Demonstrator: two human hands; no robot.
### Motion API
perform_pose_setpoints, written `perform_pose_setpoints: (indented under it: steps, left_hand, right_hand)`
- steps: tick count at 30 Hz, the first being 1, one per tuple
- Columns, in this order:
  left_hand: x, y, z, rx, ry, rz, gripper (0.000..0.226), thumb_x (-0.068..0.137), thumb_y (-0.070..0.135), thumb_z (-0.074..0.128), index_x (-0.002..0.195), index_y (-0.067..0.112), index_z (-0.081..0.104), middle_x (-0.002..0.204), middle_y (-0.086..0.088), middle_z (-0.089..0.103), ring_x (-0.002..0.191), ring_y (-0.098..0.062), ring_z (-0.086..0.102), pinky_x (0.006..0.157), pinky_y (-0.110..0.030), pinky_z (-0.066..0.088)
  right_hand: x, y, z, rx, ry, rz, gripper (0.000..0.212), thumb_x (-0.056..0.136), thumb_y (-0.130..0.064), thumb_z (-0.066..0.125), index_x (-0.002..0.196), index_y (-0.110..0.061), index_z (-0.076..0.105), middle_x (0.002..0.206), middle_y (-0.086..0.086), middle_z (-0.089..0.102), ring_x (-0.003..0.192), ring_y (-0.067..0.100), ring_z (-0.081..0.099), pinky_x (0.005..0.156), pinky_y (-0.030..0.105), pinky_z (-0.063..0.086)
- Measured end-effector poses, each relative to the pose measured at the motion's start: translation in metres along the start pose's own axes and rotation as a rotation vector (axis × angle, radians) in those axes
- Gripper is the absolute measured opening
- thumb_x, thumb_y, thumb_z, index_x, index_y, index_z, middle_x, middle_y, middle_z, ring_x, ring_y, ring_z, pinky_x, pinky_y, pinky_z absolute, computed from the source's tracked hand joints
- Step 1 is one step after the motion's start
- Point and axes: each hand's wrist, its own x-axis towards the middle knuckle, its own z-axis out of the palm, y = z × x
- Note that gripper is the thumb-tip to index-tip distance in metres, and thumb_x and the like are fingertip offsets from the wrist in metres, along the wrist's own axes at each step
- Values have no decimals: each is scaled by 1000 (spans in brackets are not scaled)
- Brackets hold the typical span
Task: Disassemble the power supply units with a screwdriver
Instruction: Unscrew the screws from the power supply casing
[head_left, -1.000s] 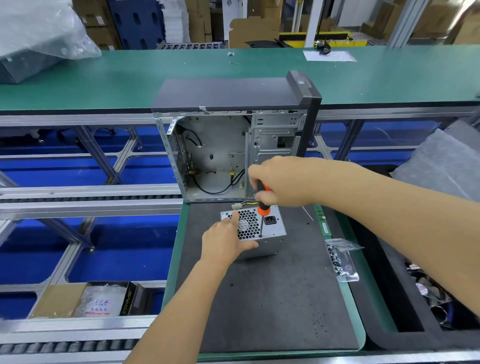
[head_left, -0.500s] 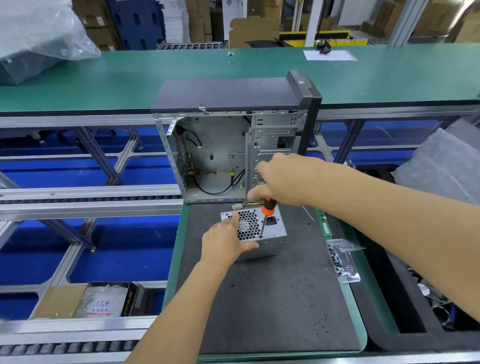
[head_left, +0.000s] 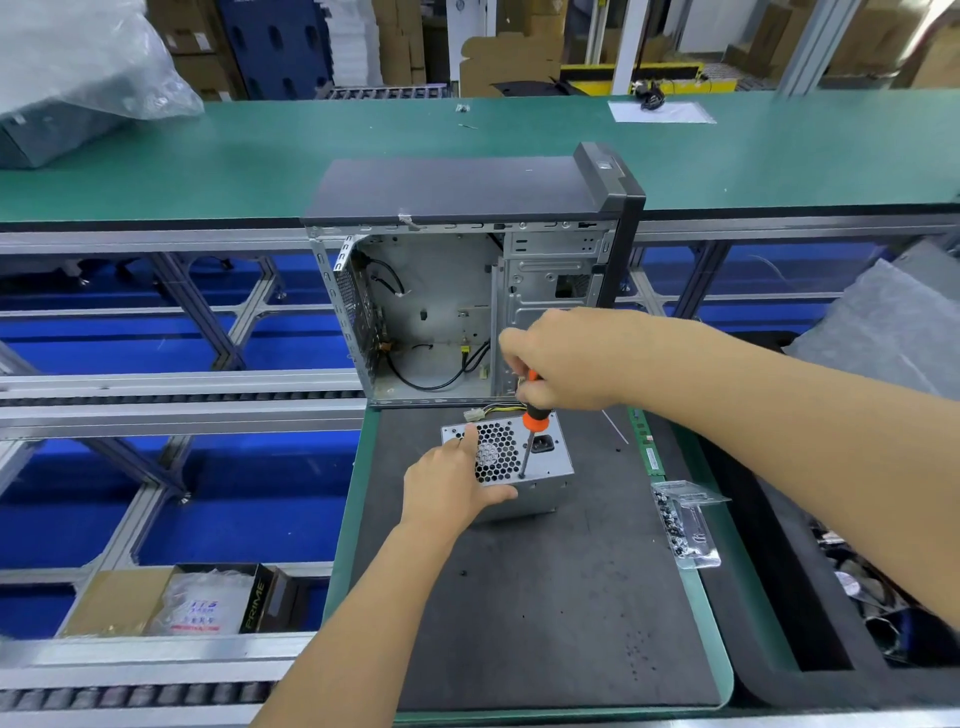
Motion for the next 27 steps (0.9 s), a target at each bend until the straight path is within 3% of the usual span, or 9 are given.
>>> perform_pose_setpoints:
  steps: [4, 8, 10, 12, 14, 19, 23, 25, 27]
  left_hand:
    - [0, 0, -1, -16, -9, -9, 101, 72, 78, 65, 150, 23, 33, 123, 3, 64, 112, -24, 61, 81, -37, 50]
    - [-2, 1, -1, -9, 1, 4, 96, 72, 78, 65, 144, 22, 36, 118, 2, 64, 107, -23, 62, 77, -36, 49]
    - [-1, 1, -1, 2, -6, -3, 97, 72, 79, 64, 145, 21, 36, 121, 2, 64, 110, -23, 61, 79, -36, 49]
    - [-1, 1, 0, 12, -12, -1, 97, 72, 80, 64, 144, 21, 37, 121, 2, 64, 109, -23, 61, 78, -36, 49]
    - [-1, 1, 0, 10, -9, -3, 97, 71, 79, 64, 144, 21, 37, 118, 2, 64, 107, -23, 62, 75, -35, 49]
    - [0, 1, 0, -9, -10, -6, 99, 71, 78, 66, 145, 21, 36, 118, 4, 64, 108, -22, 61, 76, -35, 48]
    - [0, 1, 1, -4, -12, -13, 105, 70, 78, 66, 152, 22, 31, 121, 3, 64, 110, -22, 61, 77, -35, 49]
    - [0, 1, 0, -10, -11, -12, 105, 70, 78, 67, 151, 22, 31, 121, 3, 64, 110, -23, 61, 78, -36, 49]
    - [0, 1, 0, -19, -6, -12, 101, 70, 77, 67, 148, 22, 34, 120, 3, 64, 110, -23, 61, 78, -36, 49]
  right_hand:
    - [0, -1, 2, 323, -34, 7, 51, 79, -56, 72, 111, -29, 42, 85, -9, 48, 77, 16, 53, 59, 34, 44]
    - [1, -12, 0, -33, 83, 153, 88, 66, -93, 15, 89, -15, 50, 72, 0, 42, 57, 16, 40, 47, 29, 28]
    - [2, -14, -1, -46, 111, 135, 81, 78, -86, 17, 86, -14, 53, 73, 3, 44, 57, 17, 39, 47, 29, 27]
    - [2, -11, -2, 76, 37, 64, 43, 93, -61, 43, 93, -19, 49, 86, 5, 49, 65, 20, 48, 52, 31, 36]
    - [-1, -8, -5, 176, -80, 15, 21, 90, -42, 55, 99, -26, 44, 96, 0, 47, 78, 22, 53, 61, 34, 43]
    - [-3, -11, -1, -10, 29, 182, 52, 93, -69, 34, 88, -18, 45, 74, -2, 37, 60, 17, 41, 50, 30, 31]
    - [-2, -5, 4, 116, 21, 54, 20, 94, -41, 48, 99, -23, 41, 88, 2, 51, 72, 23, 53, 64, 39, 50]
    - [-3, -4, 6, 119, 12, 82, 37, 90, -54, 52, 103, -23, 36, 92, 1, 49, 77, 24, 53, 59, 37, 47]
    - [-2, -6, 7, -52, 41, 212, 62, 88, -75, 38, 92, -14, 39, 81, -1, 43, 67, 22, 48, 48, 31, 34]
